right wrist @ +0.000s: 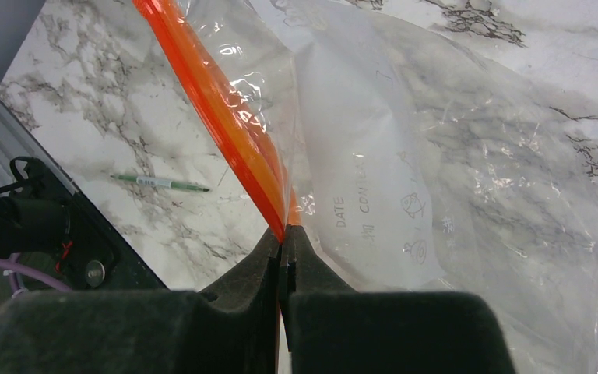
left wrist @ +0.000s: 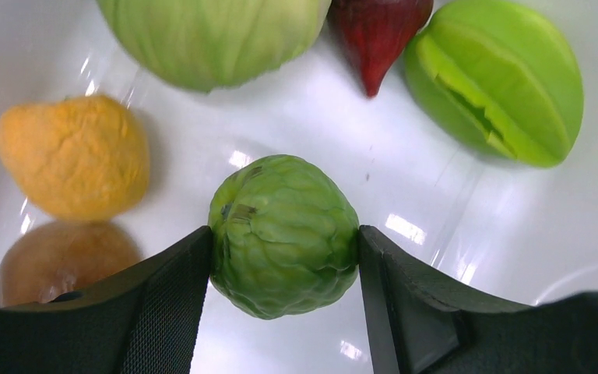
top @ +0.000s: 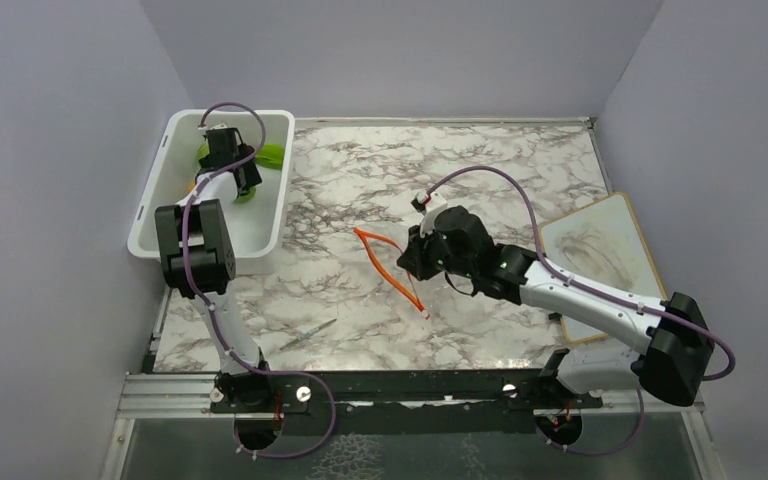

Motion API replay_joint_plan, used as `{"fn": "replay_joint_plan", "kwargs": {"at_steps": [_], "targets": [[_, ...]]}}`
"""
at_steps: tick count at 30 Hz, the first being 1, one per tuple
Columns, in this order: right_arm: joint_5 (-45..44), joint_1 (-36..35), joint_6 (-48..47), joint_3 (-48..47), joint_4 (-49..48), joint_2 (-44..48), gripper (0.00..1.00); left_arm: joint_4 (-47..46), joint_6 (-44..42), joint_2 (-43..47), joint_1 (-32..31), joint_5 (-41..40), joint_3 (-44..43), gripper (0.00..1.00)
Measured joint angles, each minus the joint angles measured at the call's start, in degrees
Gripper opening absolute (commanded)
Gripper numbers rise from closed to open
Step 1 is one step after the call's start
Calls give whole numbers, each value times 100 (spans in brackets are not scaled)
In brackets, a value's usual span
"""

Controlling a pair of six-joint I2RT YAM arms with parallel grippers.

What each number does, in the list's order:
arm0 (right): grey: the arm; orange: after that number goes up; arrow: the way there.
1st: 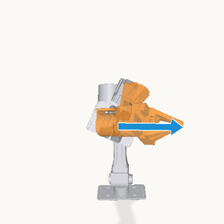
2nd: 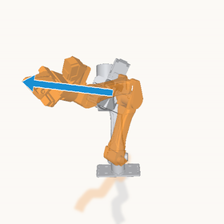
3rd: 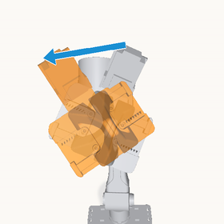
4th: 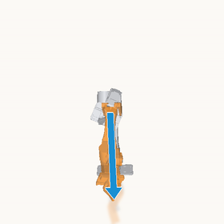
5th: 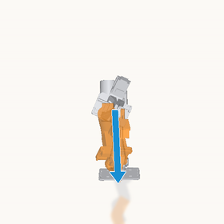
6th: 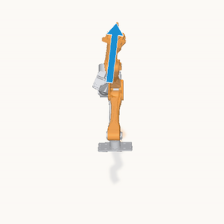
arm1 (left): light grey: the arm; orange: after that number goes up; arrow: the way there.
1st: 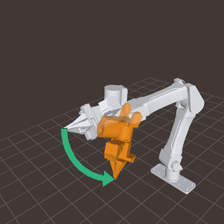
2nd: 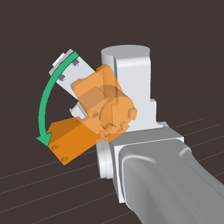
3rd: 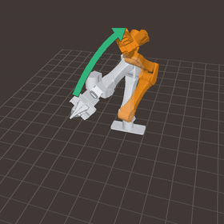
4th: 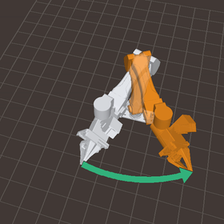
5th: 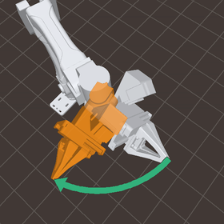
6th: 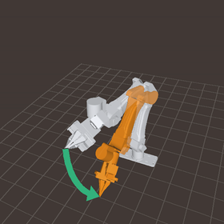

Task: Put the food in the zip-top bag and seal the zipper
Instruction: Pick up the fake vegetable from the bin.

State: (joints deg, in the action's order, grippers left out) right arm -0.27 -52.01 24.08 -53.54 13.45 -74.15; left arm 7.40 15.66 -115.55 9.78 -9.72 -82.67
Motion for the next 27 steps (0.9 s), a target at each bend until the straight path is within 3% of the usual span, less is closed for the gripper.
{"fn": "replay_joint_plan", "kwargs": {"at_steps": [15, 27], "targets": [[59, 0, 227, 46, -31, 153, 1, 560, 354, 1864, -20, 129, 839, 38], [79, 0, 608, 22, -48, 22, 1, 861, 302, 4041, -706, 376, 1923, 37]]}}
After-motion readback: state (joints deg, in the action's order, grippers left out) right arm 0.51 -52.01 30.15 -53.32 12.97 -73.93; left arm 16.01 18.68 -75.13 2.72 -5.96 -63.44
